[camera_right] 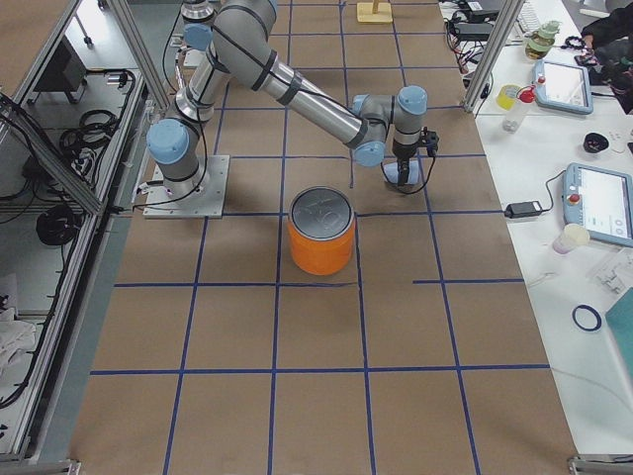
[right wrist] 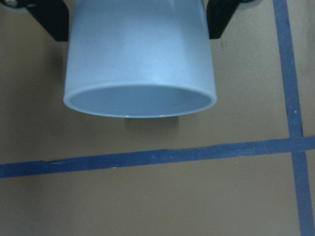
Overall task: Flip cup
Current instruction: 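Lift the cup with the right gripper and carry it toward the left gripper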
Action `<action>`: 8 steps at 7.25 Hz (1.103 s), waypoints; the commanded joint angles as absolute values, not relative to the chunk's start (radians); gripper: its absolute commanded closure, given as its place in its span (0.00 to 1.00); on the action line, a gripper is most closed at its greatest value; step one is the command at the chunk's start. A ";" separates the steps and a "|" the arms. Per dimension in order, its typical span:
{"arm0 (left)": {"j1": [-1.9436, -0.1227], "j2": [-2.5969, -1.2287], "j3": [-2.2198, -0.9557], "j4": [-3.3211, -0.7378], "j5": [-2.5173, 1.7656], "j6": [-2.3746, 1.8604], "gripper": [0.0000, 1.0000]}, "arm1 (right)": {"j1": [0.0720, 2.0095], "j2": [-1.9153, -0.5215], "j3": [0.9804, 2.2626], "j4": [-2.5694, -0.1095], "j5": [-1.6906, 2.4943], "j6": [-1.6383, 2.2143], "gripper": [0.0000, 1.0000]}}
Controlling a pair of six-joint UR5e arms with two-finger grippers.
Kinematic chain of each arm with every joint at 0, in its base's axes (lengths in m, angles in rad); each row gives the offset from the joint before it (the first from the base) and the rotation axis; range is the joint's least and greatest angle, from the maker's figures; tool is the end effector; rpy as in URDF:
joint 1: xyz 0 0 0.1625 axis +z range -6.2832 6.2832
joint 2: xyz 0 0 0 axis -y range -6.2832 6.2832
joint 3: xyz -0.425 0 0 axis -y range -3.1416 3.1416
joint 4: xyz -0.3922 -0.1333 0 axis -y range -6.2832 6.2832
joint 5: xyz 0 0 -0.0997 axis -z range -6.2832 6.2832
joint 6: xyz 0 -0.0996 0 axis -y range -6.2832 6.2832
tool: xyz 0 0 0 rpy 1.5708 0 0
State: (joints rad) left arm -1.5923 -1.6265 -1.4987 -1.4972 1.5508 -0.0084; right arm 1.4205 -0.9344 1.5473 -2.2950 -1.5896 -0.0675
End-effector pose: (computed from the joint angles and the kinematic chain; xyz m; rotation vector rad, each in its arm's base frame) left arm -0.1465 -0.5210 0.5031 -0.0218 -3.1171 0.1399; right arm 0.0276 -0.6955 0.1908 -0.1302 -3.1035 0.1689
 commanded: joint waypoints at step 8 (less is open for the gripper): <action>-1.592 -1.626 -1.499 -1.496 1.551 -0.008 0.00 | 1.427 -0.986 1.517 -2.284 -1.553 -0.105 0.97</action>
